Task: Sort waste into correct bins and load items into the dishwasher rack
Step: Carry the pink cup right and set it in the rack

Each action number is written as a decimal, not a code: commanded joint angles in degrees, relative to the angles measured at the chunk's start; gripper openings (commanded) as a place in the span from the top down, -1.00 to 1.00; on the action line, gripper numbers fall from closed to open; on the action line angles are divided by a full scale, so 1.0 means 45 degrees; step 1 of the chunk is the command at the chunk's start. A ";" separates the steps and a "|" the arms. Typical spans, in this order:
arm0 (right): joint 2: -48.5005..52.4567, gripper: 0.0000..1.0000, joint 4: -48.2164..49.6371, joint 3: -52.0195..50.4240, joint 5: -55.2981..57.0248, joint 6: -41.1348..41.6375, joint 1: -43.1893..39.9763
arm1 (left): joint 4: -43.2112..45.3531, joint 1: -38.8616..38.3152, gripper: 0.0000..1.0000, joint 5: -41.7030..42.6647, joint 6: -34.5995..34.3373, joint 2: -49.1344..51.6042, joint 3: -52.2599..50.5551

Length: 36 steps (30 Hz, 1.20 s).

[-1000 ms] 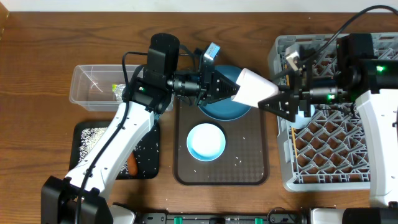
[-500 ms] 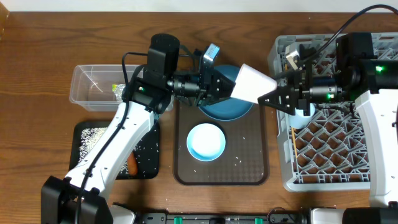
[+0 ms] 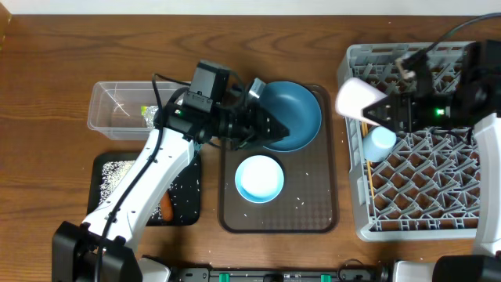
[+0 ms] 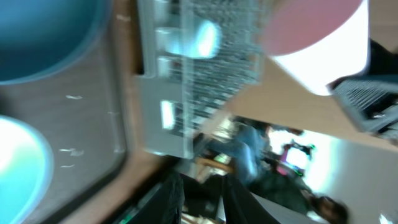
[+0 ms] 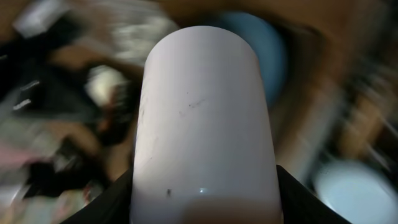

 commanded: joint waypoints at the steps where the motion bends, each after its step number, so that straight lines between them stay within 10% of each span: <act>1: -0.0180 0.43 -0.0311 0.0699 0.5183 0.3395 -0.0476 | -0.0787 0.0000 0.50 -0.2565 0.1404 -0.0029 -0.0039; 6: -0.0151 0.43 -0.0296 0.0729 0.8704 0.4765 -0.0491 | -0.1520 0.0000 0.49 -0.3735 0.1778 -0.0029 -0.0039; 36: 0.4201 0.48 0.2880 0.0529 0.9000 0.4687 0.1185 | -0.1588 0.0000 0.50 -0.4444 0.1904 -0.0029 -0.0039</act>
